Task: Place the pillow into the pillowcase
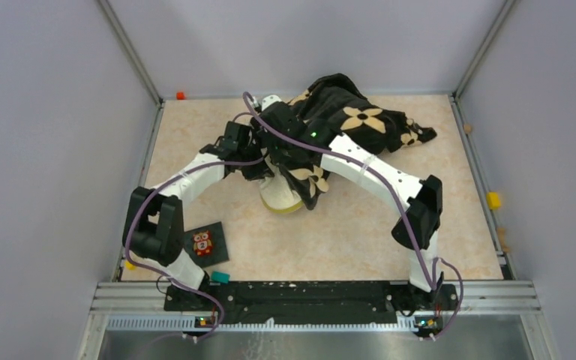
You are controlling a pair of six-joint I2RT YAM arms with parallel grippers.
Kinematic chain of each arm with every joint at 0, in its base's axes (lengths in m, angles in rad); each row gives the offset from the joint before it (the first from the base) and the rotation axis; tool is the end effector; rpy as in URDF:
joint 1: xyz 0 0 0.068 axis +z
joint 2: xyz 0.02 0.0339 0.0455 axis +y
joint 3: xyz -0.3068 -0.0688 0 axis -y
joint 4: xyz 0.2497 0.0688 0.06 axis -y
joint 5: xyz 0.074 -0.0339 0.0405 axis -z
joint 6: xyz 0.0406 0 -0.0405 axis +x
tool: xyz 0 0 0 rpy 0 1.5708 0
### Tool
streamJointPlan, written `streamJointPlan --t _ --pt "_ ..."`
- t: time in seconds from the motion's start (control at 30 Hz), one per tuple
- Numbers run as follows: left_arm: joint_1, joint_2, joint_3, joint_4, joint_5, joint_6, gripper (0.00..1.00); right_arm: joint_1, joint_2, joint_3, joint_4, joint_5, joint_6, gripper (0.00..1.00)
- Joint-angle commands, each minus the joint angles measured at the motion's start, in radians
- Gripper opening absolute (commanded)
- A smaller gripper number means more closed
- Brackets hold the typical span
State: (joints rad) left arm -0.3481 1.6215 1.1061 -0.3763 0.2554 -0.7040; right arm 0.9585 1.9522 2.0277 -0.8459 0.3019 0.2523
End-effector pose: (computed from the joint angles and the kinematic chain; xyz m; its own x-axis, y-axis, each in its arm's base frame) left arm 0.3288 -0.1302 0.2609 -0.8677 -0.3513 -0.3515 -0.1082 0.8238 -0.5564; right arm 0.2740 0.3692 0.3984 -0.5520 -0.3713 -0.7466 -0.5379 0.8427 -0.0214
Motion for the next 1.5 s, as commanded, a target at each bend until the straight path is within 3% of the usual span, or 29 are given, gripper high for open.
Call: streamJointPlan --t 0.0,0.2,0.23,0.33,0.37,0.47,0.6,0.73,0.97,1.07,1.13,1.33,1.37,1.4,1.47 --pt "0.005 -0.051 0.118 -0.044 0.019 0.041 0.0 -0.005 0.028 0.096 -0.007 -0.156 0.081 0.0" --pt "0.149 -0.105 0.083 -0.147 0.074 0.148 0.0 -0.016 -0.033 0.015 0.03 -0.193 0.066 0.0" --pt "0.169 -0.109 0.071 -0.156 0.075 0.162 0.0 -0.017 -0.039 0.014 0.022 -0.202 0.059 0.07" --pt "0.211 -0.124 0.039 -0.182 0.035 0.188 0.0 -0.033 -0.087 -0.009 -0.005 -0.132 0.047 0.44" --pt "0.224 -0.131 0.027 -0.183 0.022 0.192 0.0 -0.074 -0.119 -0.034 0.002 -0.122 0.05 0.52" --pt "0.261 -0.146 -0.003 -0.182 0.006 0.195 0.0 -0.214 -0.233 -0.155 0.058 -0.115 0.076 0.63" --pt "0.291 -0.165 -0.023 -0.188 -0.032 0.2 0.0 -0.368 -0.314 -0.293 0.117 -0.009 0.092 0.67" --pt "0.297 -0.159 -0.035 -0.187 -0.012 0.214 0.0 -0.512 -0.322 -0.413 0.201 -0.047 0.112 0.66" --pt "0.297 -0.147 -0.053 -0.193 0.028 0.227 0.0 -0.536 -0.251 -0.593 0.267 0.05 0.126 0.66" --pt "0.297 -0.145 -0.065 -0.18 0.048 0.236 0.0 -0.541 -0.207 -0.626 0.311 0.018 0.13 0.65" --pt "0.293 -0.14 -0.077 -0.164 0.082 0.229 0.0 -0.539 -0.171 -0.595 0.298 -0.012 0.135 0.54" --pt "0.174 -0.121 -0.11 -0.044 0.134 0.147 0.0 -0.462 -0.119 -0.391 0.213 -0.04 0.125 0.03" --pt "0.144 -0.107 -0.098 -0.03 0.128 0.129 0.0 -0.448 -0.103 -0.351 0.195 -0.031 0.118 0.02" --pt "0.119 -0.088 -0.085 -0.025 0.114 0.112 0.0 -0.44 -0.085 -0.315 0.159 -0.019 0.117 0.08" --pt "0.105 -0.063 -0.09 0.005 0.114 0.071 0.0 -0.439 -0.074 -0.284 0.113 0.016 0.111 0.28"
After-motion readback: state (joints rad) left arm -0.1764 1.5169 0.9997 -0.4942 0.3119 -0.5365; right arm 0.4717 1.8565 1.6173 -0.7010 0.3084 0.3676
